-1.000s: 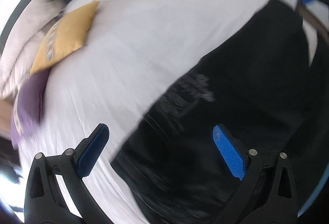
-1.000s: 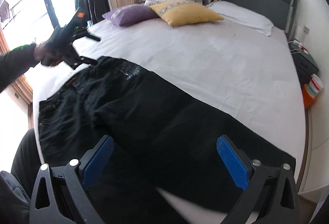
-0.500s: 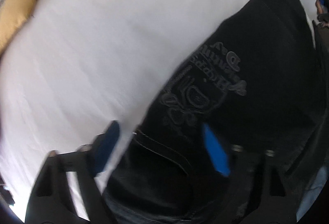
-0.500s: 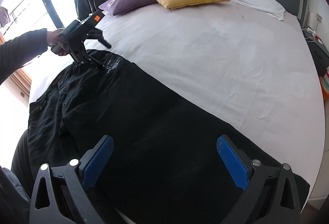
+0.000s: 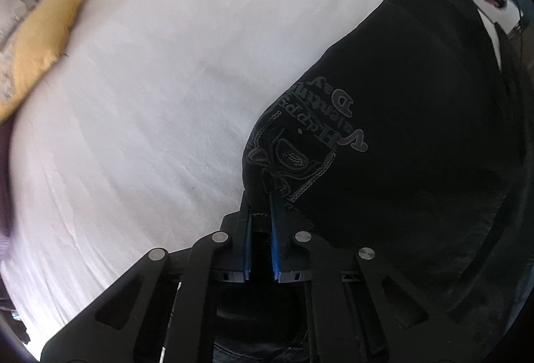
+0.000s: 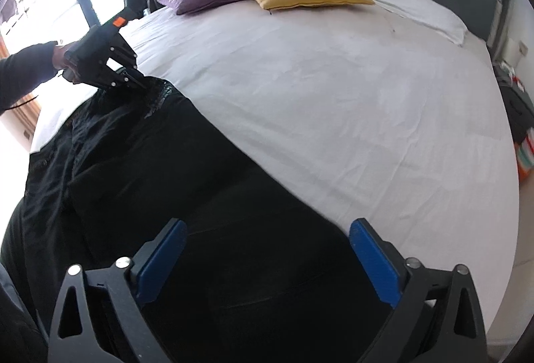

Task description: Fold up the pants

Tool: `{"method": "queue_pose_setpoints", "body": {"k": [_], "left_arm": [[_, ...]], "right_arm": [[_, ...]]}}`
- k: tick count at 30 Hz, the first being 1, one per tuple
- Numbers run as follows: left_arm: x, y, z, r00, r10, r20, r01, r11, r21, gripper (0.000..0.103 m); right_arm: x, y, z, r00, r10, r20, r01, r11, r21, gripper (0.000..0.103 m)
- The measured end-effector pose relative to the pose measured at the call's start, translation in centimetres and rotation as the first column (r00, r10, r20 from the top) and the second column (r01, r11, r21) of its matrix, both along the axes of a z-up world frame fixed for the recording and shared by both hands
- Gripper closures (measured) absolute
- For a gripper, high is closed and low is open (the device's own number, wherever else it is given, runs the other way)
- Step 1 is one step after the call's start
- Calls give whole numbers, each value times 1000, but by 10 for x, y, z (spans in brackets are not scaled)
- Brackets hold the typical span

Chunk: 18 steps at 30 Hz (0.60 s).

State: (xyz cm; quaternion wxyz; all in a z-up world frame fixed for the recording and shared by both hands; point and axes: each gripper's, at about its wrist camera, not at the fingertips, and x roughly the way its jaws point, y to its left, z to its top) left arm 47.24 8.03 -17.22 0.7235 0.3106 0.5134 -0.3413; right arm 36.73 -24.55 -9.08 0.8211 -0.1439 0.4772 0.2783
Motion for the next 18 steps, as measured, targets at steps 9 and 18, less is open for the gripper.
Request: {"method": "queue_pose_setpoints", "body": {"k": [9,18], "left_arm": [[-82,8,25,976,11,219,-2,999,-41,96],[-128,15,52,928,-40,371,60,997,-44,96]], "right_arm": [[33,13,-27,995,81,-59,-90,984,-156,44],[56,4,-48,985,90,-144,-116,976,-183,44]]}}
